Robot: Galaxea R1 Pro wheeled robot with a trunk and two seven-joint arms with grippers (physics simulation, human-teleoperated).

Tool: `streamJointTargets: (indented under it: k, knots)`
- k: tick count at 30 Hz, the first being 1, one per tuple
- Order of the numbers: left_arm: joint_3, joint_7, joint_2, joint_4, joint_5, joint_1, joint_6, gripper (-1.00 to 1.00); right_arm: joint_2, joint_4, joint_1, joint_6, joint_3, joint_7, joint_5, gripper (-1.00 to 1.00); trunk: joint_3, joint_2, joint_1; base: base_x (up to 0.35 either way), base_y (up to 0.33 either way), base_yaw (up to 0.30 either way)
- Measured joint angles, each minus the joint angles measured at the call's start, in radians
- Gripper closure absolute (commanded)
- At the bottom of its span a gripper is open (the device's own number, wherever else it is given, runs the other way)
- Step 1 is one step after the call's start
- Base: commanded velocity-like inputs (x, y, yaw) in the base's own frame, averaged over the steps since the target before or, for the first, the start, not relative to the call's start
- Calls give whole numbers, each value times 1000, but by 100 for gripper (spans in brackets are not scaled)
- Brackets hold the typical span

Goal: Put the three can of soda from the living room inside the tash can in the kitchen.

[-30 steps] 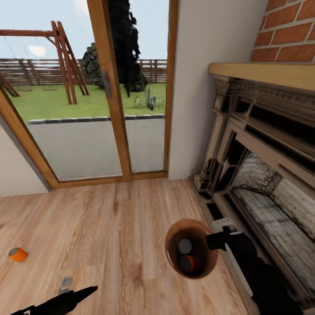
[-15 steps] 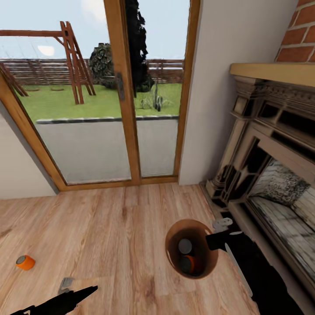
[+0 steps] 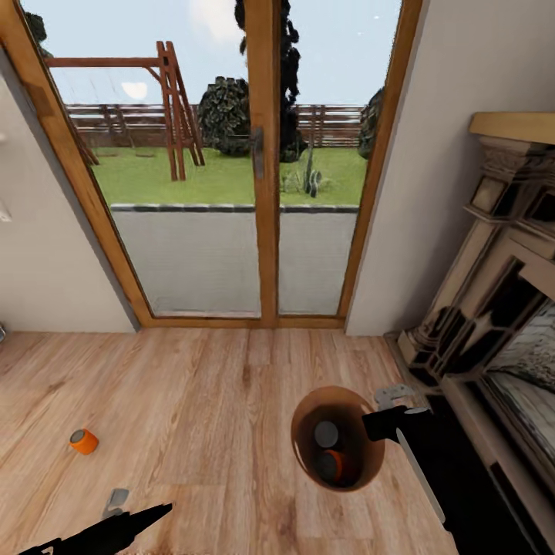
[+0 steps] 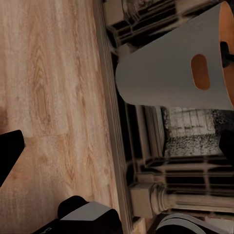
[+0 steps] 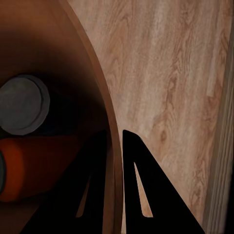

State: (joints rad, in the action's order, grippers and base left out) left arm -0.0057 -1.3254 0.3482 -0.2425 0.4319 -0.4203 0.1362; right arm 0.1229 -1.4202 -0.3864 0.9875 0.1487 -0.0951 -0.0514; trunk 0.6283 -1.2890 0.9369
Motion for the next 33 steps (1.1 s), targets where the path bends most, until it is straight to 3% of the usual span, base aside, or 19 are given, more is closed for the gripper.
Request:
streamJointTargets:
  k: [20, 33]
  knots:
    - [0, 0, 0, 0, -1, 0, 0, -100, 0, 0, 0, 0, 0, 0, 3, 100, 0, 0, 0, 17, 0, 283]
    - [0, 0, 0, 0, -1, 0, 0, -100, 0, 0, 0, 0, 1, 0, 2, 100, 0, 0, 0, 272, 0, 291]
